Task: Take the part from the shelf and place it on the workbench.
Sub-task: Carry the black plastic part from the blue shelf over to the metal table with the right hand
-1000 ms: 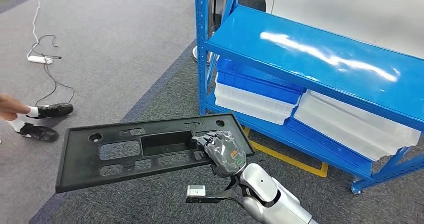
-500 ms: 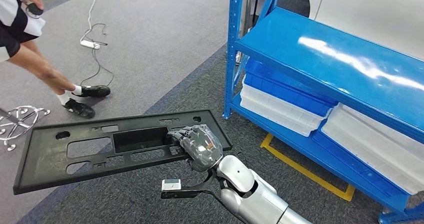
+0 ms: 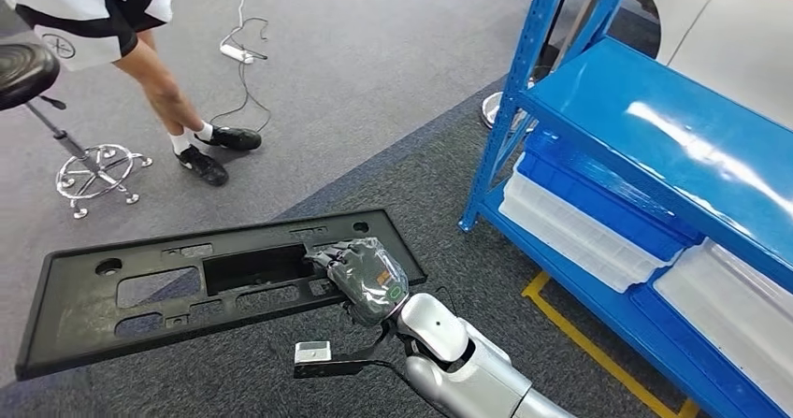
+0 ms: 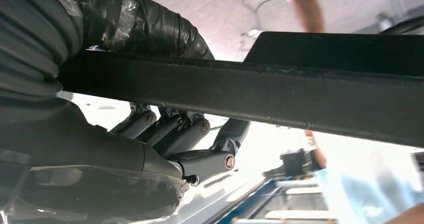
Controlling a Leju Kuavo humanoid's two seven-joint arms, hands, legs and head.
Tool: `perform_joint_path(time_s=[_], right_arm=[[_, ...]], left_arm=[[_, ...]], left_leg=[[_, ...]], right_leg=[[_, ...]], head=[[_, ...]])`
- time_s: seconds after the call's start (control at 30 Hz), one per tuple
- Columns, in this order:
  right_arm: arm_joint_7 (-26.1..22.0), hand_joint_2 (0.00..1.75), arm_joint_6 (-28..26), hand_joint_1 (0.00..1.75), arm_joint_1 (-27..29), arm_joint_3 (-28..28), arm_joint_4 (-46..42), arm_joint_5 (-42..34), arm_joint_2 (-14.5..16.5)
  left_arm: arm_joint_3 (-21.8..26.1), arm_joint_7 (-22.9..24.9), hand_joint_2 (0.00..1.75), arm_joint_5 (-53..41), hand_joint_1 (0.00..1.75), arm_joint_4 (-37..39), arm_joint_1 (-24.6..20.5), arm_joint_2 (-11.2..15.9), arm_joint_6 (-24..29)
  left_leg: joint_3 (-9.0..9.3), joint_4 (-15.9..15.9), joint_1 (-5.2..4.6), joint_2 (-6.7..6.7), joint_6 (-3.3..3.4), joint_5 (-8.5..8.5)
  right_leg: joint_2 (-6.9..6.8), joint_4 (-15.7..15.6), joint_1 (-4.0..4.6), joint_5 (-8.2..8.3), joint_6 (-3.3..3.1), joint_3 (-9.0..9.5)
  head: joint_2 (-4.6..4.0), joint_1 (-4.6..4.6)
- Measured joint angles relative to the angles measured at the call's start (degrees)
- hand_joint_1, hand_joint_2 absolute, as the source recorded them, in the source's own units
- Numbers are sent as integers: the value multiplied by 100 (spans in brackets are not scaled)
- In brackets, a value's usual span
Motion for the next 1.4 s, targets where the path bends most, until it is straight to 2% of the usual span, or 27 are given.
perform_joint_path(time_s=[0.03, 0.1, 0.17, 0.23, 0.3, 0.37, 0.43, 0.5, 0.53, 0.57, 0.6, 0.67, 0.73, 0.8, 0.83, 0.9, 0.97, 1.0, 1.03, 1.07, 1.1, 1.17, 1.2, 1.23, 1.3, 1.33, 1.4], right_arm=[[-29, 175, 0, 175, 0, 20, 17, -13, 3], [-79, 175, -1, 175, -10, 62, 40, -36, 19], [-120, 175, -3, 175, -30, 91, 58, -64, 40], [-145, 175, -7, 175, -47, 118, 78, -90, 65], [-149, 175, -9, 175, -66, 147, 91, -99, 97], [-152, 175, -10, 175, -97, 171, 101, -108, 142], [-154, 175, -15, 175, -136, 191, 120, -137, 174], [-153, 175, -20, 175, -155, 212, 154, -180, 179], [-151, 175, -23, 175, -154, 223, 169, -197, 178], [-148, 175, -26, 175, -153, 233, 179, -212, 179], [-143, 175, -32, 175, -153, 240, 182, -221, 179], [-132, 175, -47, 175, -155, 245, 180, -233, 180], [-119, 175, -66, 175, -154, 250, 179, -236, 179], [-83, 175, -81, 175, -147, 258, 174, -226, 180], [-54, 175, -87, 175, -140, 261, 168, -217, 177], [32, 175, -108, 175, -113, 262, 143, -168, 155], [146, 175, -124, 175, -28, 261, 106, -68, 91], [204, 175, -124, 175, 35, 257, 88, -11, 39], [241, 175, -122, 175, 99, 252, 75, 32, -11], [265, 175, -120, 175, 155, 246, 60, 66, -61], [281, 175, -118, 175, 193, 238, 44, 93, -103], [305, 175, -116, 175, 244, 208, -22, 164, -157], [323, 175, -114, 175, 269, 185, -69, 207, -177], [344, 175, -113, 175, 302, 160, -121, 255, -201], [384, 175, -104, 175, 379, 113, -214, 342, -255], [397, 175, -100, 175, 413, 89, -257, 375, -278], [410, 175, -97, 175, 461, 36, -347, 428, -307]], left_arm=[[3, 9, 175, 26, 0, 0, 7, -2, 9], [15, 75, 175, 94, 0, 0, 21, -5, 37], [43, 216, 175, 186, 0, 1, 23, -20, 76], [97, 356, 175, 258, 0, 1, 31, -34, 112], [146, 437, 175, 295, 0, 1, 58, -38, 128], [173, 539, 175, 319, 0, 2, 82, -46, 145], [214, 729, 175, 351, 0, 2, 69, -51, 181], [274, 972, 175, 389, 0, 2, 47, -55, 217], [298, 1074, 175, 394, 0, 2, 49, -57, 219], [311, 1148, 175, 390, 0, 2, 57, -58, 207], [315, 1189, 175, 373, 0, 2, 66, -58, 192], [316, 1215, 175, 333, 0, 1, 62, -58, 159], [314, 1185, 175, 282, 0, 0, 46, -58, 119], [298, 1082, 175, 181, 0, 0, 51, -56, 84], [281, 1014, 175, 115, 0, 0, 58, -55, 77], [220, 851, 175, -31, 0, 0, 52, -49, 85], [117, 633, 175, -185, 0, 0, 30, -39, 114], [59, 519, 175, -252, 0, 0, 22, -34, 131], [11, 431, 175, -301, 0, 0, 19, -31, 142], [-32, 372, 175, -334, 0, 0, 21, -27, 151], [-70, 324, 175, -365, 0, 0, 24, -23, 161], [-153, 224, 175, -423, 0, 0, 22, -19, 174], [-198, 163, 175, -452, 0, 0, 13, -17, 173], [-238, 111, 175, -478, 0, 0, 6, -16, 158], [-302, 59, 175, -524, 0, 0, 7, -9, 94], [-323, 62, 175, -542, 0, 0, 17, -8, 50], [-363, 119, 175, -567, 0, 0, 25, -6, -24]], left_leg=[[-6, 12, -1, -88, 1, 1], [-9, 43, 0, -264, -6, -3], [-41, 81, -2, -420, -42, -3], [-102, 93, 25, -558, -116, 19], [-145, 75, 66, -659, -203, 44], [-251, 269, 60, -441, -268, -83], [-532, 874, 51, -69, -311, -417], [-803, 1473, 62, 90, -339, -653], [-812, 1531, 64, 119, -343, -629], [-706, 1365, 65, 146, -339, -507], [-498, 1011, 61, 202, -325, -324], [-96, 284, 14, 438, -259, -97], [28, 18, -38, 548, -193, -66], [20, -5, -32, 428, -143, -30], [31, -34, -16, 368, -116, -13], [56, -94, 22, 251, -58, 27], [47, -100, 22, 124, -32, 40], [42, -98, 18, 47, -27, 43], [39, -93, 14, -33, -24, 44], [38, -83, 10, -119, -25, 44], [40, -70, 8, -199, -29, 40], [23, -26, -3, -346, -49, 24], [2, -6, -5, -408, -67, 19], [-24, 6, 1, -470, -93, 19], [-66, -4, 26, -598, -169, 36], [-81, 9, 32, -562, -204, 27], [-201, 255, 18, -269, -270, -137]], right_leg=[[11, 5, 0, 85, -6, -14], [118, -587, -3, 502, -43, 255], [430, -1252, -26, 783, -83, 551], [585, -1470, -19, 808, -92, 625], [450, -1532, -12, 839, -124, 638], [289, -1619, -39, 881, -182, 678], [111, -1656, -32, 895, -215, 700], [-80, -1638, -11, 877, -229, 694], [-172, -1627, -5, 862, -230, 693], [-254, -1616, -2, 847, -225, 696], [-327, -1609, 1, 831, -215, 707], [-456, -1610, 20, 804, -181, 736], [-563, -1623, 43, 795, -133, 757], [-662, -1642, 56, 785, -72, 779], [-627, -1618, 49, 750, -39, 789], [-363, -1286, 27, 513, 14, 669], [-72, -548, 3, 140, 32, 325], [-19, -203, 1, 14, 35, 147], [3, -3, 2, -13, 32, 31], [20, -32, 3, 93, 20, 16], [50, -281, 4, 296, 0, 106], [311, -1082, -10, 745, -53, 427], [432, -1369, -20, 861, -67, 543], [523, -1528, -16, 901, -78, 604], [450, -1580, -4, 895, -105, 624], [382, -1610, -6, 906, -134, 642], [238, -1675, -32, 929, -192, 684]], head=[[0, 0], [0, 0], [0, -1], [0, -1], [0, 1], [0, -3], [0, -7], [0, -8], [0, -7], [0, -7], [0, -7], [0, -7], [0, -7], [0, -6], [0, -4], [0, -2], [0, -1], [0, -1], [0, -1], [0, 0], [0, 0], [0, -2], [0, -2], [0, -3], [0, -1], [0, -1], [0, -11]])
